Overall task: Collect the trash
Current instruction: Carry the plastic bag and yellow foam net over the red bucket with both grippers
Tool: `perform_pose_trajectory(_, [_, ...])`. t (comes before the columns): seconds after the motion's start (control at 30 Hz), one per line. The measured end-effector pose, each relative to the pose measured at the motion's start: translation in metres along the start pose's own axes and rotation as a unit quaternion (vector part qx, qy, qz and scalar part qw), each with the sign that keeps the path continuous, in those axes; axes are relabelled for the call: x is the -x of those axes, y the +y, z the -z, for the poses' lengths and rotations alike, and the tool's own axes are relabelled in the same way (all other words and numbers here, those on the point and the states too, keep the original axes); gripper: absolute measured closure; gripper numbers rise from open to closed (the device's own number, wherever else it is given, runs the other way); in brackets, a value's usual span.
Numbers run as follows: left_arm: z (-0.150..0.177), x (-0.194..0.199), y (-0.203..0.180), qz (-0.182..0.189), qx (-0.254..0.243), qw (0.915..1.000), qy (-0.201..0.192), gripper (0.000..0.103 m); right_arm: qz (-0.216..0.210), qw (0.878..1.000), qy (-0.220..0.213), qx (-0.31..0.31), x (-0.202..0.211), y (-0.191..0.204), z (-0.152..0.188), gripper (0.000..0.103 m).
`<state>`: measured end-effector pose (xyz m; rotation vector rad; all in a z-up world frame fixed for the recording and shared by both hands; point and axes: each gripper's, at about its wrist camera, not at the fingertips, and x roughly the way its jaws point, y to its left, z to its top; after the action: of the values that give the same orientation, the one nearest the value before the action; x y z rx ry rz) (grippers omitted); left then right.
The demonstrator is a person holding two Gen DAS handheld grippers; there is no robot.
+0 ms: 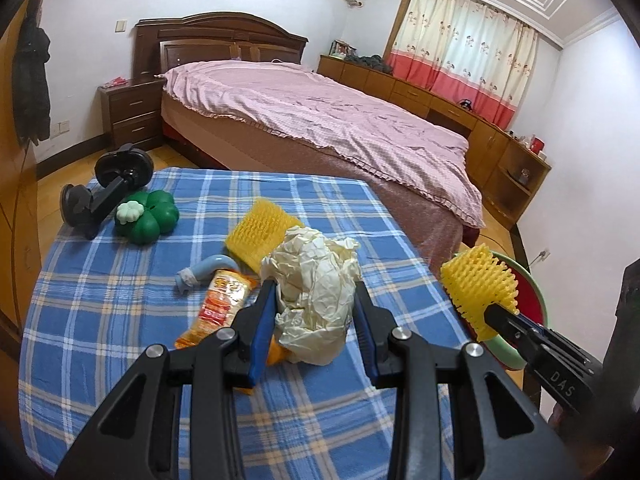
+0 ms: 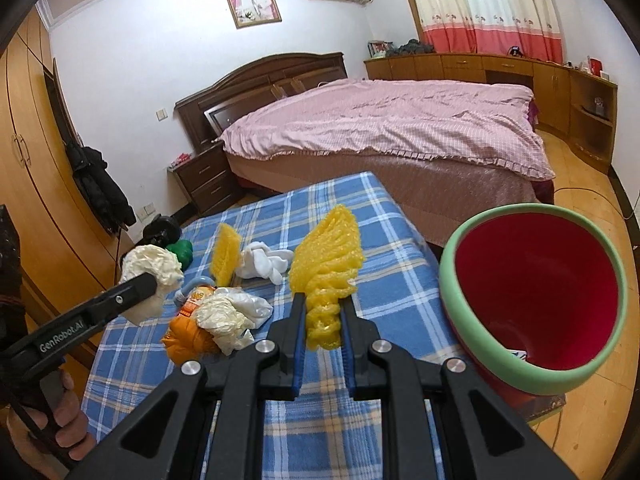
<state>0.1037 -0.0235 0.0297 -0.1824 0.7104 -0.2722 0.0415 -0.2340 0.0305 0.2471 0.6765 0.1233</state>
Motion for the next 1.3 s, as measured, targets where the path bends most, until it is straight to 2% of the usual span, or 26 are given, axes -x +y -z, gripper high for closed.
perform_pose_trajectory(0.3, [0.002,0.003,-0.022,0.018,-0.012,0.9998,0.003,0.065,0.012,0.999,-0.025,-0.018,0.029,-0.017,0.002,0.086])
perform_pose_trajectory(0.7, [0.003,-0.002,-0.068,0.051,-0.047,0.9975,0.01,0.065,0.039,0.997,-0.05,-0.042,0.06,-0.046,0.002,0.086])
perform_pose_trajectory(1.3, [0.005,-0.035,-0.131,0.098,-0.092,0.9905,0.028,0.065,0.092,0.99,-0.066,-0.087,0.085,-0.105,0.008,0.086])
